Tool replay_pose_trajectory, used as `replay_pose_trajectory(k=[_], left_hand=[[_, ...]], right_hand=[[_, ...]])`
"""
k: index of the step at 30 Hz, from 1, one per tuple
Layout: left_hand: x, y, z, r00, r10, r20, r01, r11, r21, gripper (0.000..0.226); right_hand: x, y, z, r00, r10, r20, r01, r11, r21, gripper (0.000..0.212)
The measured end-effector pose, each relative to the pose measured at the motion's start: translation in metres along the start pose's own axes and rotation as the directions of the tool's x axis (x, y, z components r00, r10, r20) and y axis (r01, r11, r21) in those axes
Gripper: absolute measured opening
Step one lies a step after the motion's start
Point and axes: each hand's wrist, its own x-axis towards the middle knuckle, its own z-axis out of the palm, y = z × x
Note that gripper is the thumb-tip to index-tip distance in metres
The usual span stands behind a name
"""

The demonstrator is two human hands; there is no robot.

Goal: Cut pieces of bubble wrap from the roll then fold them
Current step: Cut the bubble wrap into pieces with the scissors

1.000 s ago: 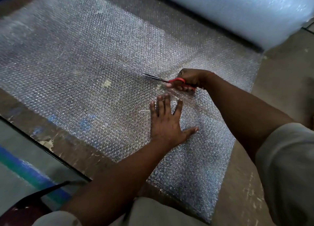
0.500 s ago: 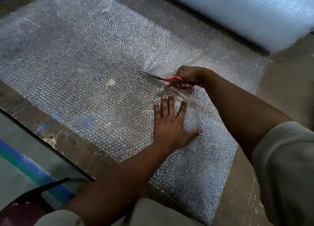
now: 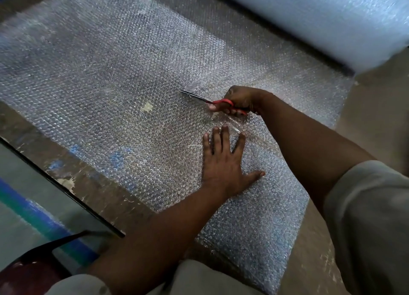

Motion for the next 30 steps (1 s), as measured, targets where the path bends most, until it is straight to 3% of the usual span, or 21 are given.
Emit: replay_pose_trajectory(k=[30], left_hand=[[-0.002,-0.001,0.002,0.999,0.011,-0.046,-0.012,1.000,-0.020,0.119]], right_hand=[[0.023,-0.042,0.019,1.000,-0.005,-0.017,0.005,1.000,0.026,0.059]])
